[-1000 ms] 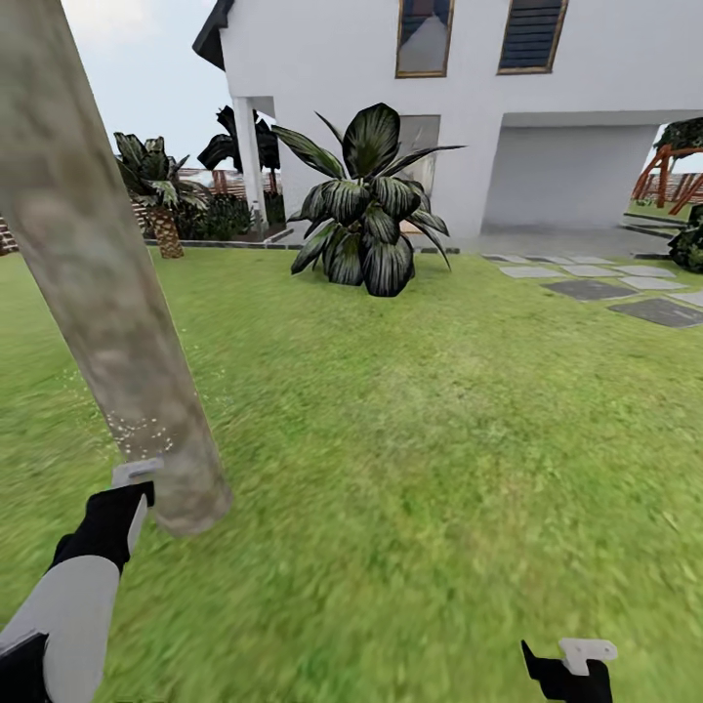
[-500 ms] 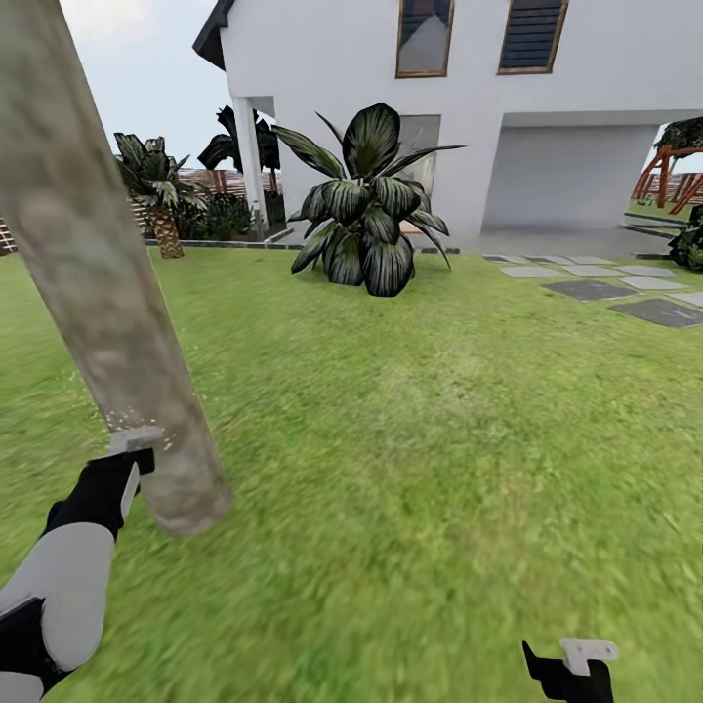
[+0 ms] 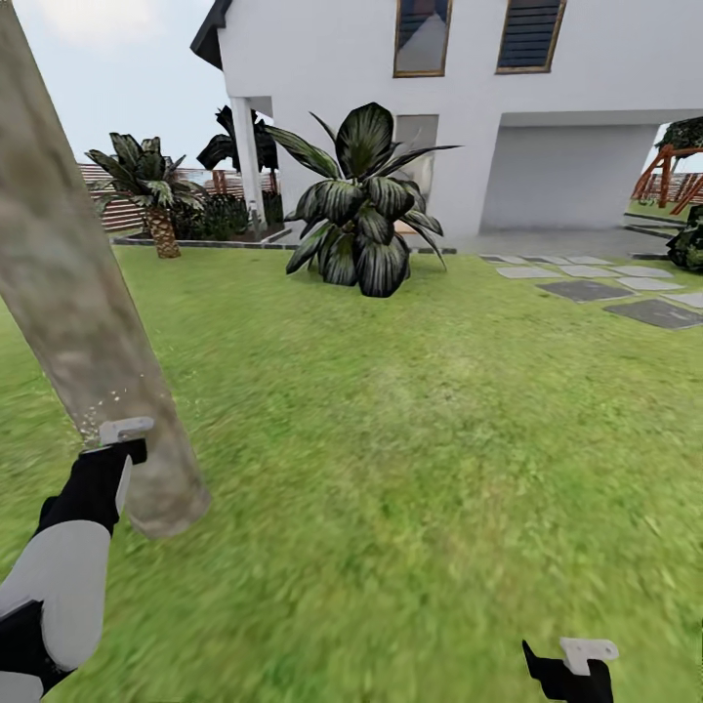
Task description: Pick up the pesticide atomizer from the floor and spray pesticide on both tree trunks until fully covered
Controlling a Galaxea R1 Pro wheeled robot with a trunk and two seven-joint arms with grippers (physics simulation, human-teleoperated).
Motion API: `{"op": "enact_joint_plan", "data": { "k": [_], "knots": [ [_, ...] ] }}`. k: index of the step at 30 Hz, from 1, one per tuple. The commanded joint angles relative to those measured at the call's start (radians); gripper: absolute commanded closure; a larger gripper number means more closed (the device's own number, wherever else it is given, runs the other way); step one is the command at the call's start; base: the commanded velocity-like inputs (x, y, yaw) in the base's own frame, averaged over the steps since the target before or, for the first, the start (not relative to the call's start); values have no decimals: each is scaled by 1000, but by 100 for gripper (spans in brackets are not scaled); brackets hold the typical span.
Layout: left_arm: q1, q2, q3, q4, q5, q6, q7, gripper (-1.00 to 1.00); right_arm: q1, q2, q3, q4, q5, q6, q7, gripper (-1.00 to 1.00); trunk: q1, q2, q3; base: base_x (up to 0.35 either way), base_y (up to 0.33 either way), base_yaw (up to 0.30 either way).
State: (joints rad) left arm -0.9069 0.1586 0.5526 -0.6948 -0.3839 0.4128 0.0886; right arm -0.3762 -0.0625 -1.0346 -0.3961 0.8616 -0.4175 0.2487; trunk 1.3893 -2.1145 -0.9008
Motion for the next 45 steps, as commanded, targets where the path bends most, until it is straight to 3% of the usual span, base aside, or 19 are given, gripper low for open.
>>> {"op": "enact_joint_plan", "data": {
  "k": [1,11,24,37,45],
  "knots": [
    [-2,-1,1,-1,-4,5,0,100,-1,0,-9,0,4,-4,8,-100,0,0,-1,-12,-272,173],
    [8,-1,-1,0,-5,4,2,100,-1,1,-9,0,4,-4,8,-100,0,0,-1,50,-270,261],
    [9,-2,-1,2,-5,3,6,100,-1,0,-10,-1,3,-4,8,-100,0,0,-1,190,-234,20],
    [30,37,11,12,-5,1,37,100,-1,0,-9,-1,2,-4,8,-100,0,0,-1,225,-206,160],
    [77,34,9,18,1,-2,69,100,-1,0,-9,-1,2,-4,8,-100,0,0,-1,229,-204,226]
  ]
}}
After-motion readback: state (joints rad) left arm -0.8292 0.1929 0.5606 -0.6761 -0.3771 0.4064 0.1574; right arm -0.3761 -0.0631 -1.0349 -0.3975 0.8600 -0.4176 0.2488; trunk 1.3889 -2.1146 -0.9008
